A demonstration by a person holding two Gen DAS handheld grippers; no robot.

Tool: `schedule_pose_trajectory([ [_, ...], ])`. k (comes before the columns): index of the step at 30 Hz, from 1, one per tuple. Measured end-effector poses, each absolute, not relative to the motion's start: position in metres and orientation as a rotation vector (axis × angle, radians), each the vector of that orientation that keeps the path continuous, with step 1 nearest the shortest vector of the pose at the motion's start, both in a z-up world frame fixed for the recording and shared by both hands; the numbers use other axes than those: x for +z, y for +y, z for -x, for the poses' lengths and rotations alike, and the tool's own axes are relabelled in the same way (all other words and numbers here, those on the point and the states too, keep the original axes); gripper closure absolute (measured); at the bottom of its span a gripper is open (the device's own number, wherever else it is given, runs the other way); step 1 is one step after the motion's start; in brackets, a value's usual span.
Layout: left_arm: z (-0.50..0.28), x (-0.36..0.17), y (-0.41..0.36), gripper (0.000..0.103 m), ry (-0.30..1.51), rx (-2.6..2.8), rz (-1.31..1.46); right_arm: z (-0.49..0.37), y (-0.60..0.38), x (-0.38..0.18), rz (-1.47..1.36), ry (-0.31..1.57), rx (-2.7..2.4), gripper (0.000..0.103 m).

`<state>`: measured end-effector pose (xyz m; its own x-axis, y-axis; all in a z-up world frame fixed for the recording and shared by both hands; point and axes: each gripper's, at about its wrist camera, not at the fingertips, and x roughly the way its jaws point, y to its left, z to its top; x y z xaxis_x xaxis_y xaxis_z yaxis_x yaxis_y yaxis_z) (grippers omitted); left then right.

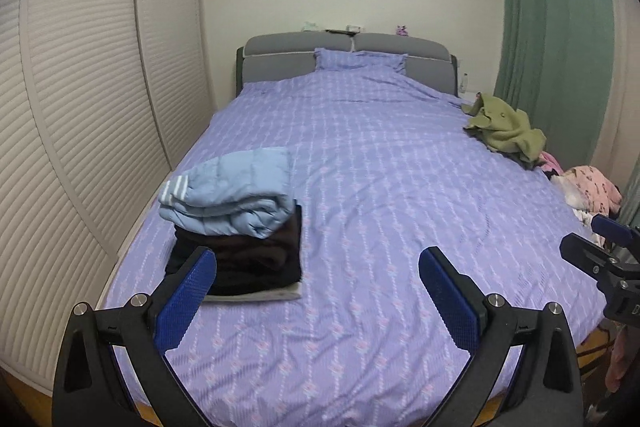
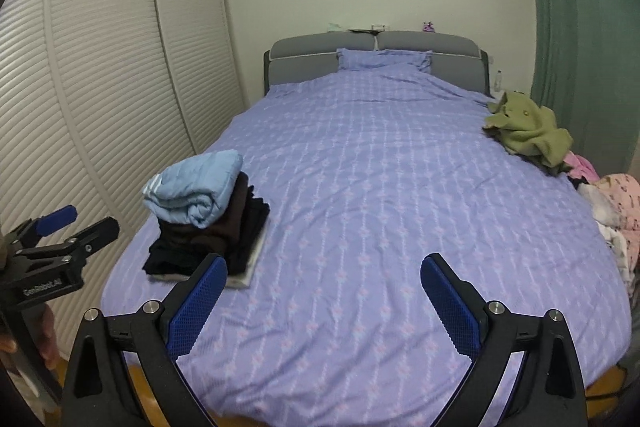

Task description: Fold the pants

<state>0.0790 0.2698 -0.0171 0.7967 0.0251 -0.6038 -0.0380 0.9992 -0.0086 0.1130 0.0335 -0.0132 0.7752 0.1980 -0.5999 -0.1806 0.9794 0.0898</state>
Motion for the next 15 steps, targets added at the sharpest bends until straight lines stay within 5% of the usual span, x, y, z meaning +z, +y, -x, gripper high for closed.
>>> schedule_pose_trajectory([
  [15, 0.018, 0.004, 0.179, 0.000, 0.591, -0.005, 0.024, -0.008, -0.059, -0.002, -0.060, 0.614, 0.172, 0.004],
])
